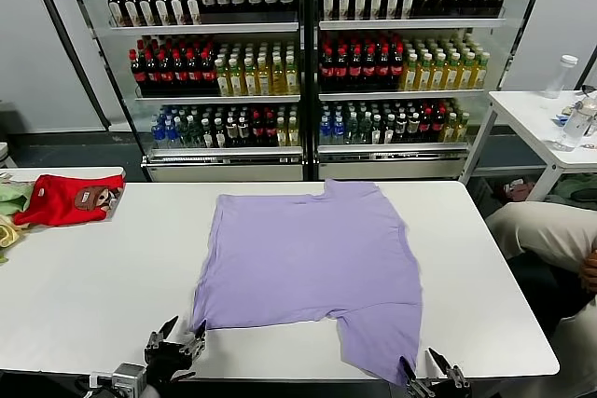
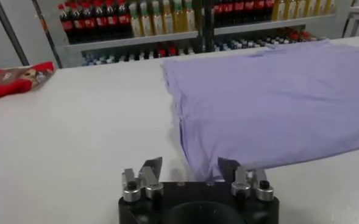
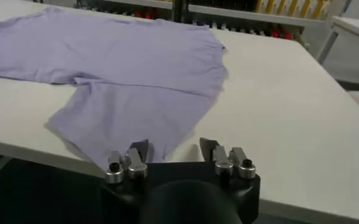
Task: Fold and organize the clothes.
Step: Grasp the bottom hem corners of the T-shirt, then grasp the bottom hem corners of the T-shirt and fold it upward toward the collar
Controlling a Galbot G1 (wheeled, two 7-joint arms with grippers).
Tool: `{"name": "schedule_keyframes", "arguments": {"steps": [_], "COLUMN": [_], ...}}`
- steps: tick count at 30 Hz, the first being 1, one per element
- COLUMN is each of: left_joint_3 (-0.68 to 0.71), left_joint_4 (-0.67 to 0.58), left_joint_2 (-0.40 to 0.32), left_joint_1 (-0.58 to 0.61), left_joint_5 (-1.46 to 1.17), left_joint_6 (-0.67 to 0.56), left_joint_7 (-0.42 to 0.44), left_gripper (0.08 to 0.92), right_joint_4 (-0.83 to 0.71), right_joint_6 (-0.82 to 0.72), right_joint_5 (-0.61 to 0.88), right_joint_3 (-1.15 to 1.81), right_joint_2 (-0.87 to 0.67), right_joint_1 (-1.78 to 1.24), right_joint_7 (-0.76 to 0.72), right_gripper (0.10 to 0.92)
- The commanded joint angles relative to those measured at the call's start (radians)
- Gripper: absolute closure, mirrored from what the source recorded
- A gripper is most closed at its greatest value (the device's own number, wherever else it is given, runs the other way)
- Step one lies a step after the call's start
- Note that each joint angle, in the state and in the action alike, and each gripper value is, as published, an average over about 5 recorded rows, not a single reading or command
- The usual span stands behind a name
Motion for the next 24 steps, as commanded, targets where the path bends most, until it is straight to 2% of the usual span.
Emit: {"name": "schedule_keyframes", "arguments": {"steps": [1, 8, 12, 24], "left_joint_3": [0.015, 0.026, 0.002, -0.087], "left_joint_4": [0.009, -0.014, -0.062, -0.249], "left_joint_2": [-0.006, -0.026, -0.012, 0.086], "left_joint_1": [-0.009, 0.01, 0.064, 0.379], "left_joint_5": [-0.017, 0.012, 0.016, 0.011], "left_joint_6": [0.011, -0.011, -0.023, -0.018], "left_joint_7": [0.002, 0.0, -0.009, -0.069], "left_gripper": [0.579, 0.787, 0.88, 0.899], "right_joint_4": [-0.011, 0.001, 0.065, 0.238], "right_joint_6": [-0.01, -0.021, -0.034, -0.051], "right_joint_5": [0.059, 0.082, 0.095, 0.06], "right_joint_3": [-0.009, 0.037, 0.098, 0.254], "right_joint_2": [0.001, -0.002, -0.002, -0.031], "right_joint_1": [-0.004, -0.013, -0.052, -0.324], "right_joint_7": [0.0, -0.047, -0.08, -0.113], "right_gripper": [0.681, 0.877, 0.91, 0.91]}}
